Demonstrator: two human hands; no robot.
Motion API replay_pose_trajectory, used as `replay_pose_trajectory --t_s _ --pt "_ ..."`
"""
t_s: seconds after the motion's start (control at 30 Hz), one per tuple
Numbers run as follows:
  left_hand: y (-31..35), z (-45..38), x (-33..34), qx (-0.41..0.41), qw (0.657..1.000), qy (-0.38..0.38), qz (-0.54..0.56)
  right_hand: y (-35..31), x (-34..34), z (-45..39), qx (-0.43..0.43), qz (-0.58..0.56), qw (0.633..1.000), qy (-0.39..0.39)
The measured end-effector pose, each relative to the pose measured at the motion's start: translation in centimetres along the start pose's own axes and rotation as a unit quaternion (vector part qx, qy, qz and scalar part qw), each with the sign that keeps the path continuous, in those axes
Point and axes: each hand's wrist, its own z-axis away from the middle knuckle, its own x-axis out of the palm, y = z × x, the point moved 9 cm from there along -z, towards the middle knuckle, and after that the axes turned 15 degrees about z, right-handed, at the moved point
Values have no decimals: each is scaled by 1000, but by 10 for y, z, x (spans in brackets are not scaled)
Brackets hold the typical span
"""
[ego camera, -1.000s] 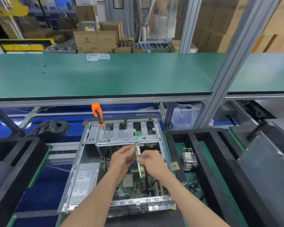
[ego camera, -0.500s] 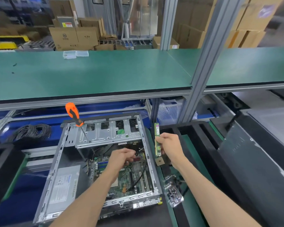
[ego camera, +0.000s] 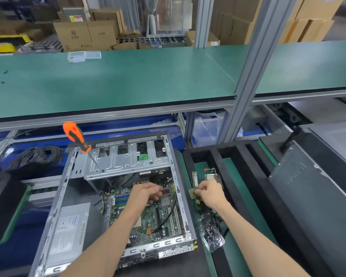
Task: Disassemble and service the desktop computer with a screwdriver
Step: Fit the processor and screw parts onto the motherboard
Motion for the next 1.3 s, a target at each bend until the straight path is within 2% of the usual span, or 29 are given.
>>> replay_pose_trajectory --t_s 0.17,0.27,0.53,0.73,1.0,1.2,1.3 --pt "0 0 4 -4 1000 -10 -15 11 11 0 24 29 999 -31" --pt "0 1 4 -8 1000 -14 -20 23 7 2 53 39 998 -24" --pt "2 3 3 -5 999 -13 -32 51 4 10 129 -15 991 -7" --pt "2 3 4 -3 999 -16 -38 52 12 12 137 -53 989 -36" --pt "1 3 3 -8 999 -15 -38 51 8 16 134 39 990 -17" --pt "2 5 4 -7 999 -15 -33 37 -6 16 108 16 994 20" --pt "7 9 4 7 999 -11 -30 16 -24 15 83 -16 994 75"
